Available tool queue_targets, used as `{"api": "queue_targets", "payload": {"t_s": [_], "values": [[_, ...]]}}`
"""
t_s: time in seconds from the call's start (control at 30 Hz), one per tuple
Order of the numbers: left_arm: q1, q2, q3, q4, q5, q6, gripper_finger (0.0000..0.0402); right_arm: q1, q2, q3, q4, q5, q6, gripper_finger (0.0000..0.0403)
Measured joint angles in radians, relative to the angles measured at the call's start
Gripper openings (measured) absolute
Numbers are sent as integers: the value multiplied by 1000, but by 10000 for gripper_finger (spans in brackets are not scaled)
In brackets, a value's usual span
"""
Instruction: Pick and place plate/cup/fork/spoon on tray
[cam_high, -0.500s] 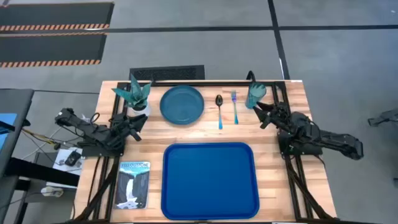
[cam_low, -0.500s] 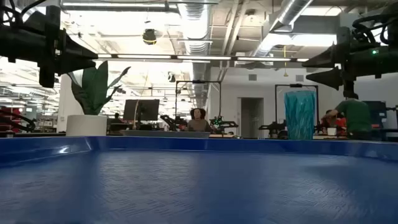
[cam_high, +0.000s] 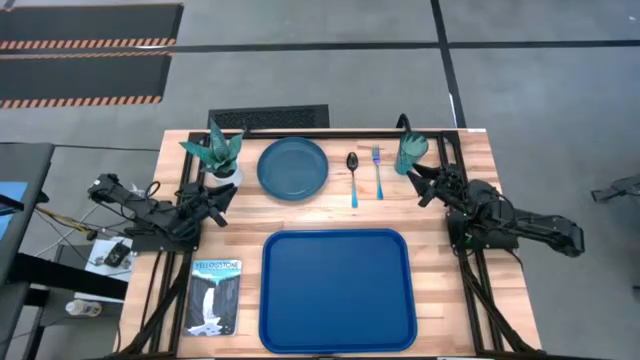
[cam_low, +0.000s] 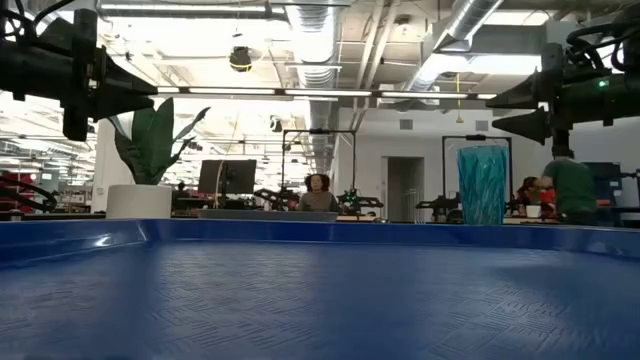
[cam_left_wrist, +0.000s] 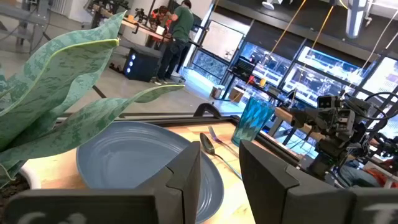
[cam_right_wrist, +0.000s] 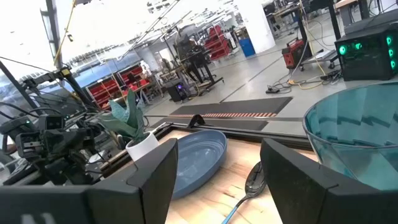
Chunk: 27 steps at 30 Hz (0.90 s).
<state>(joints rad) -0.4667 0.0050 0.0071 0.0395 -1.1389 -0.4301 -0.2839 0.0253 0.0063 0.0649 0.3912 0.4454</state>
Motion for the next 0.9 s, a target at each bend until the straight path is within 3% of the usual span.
{"api": "queue_targets", "payload": {"t_s": [0.9], "values": [[1, 0, 0, -2, -11, -16, 98, 0, 0, 0, 0, 0, 0, 254]]}}
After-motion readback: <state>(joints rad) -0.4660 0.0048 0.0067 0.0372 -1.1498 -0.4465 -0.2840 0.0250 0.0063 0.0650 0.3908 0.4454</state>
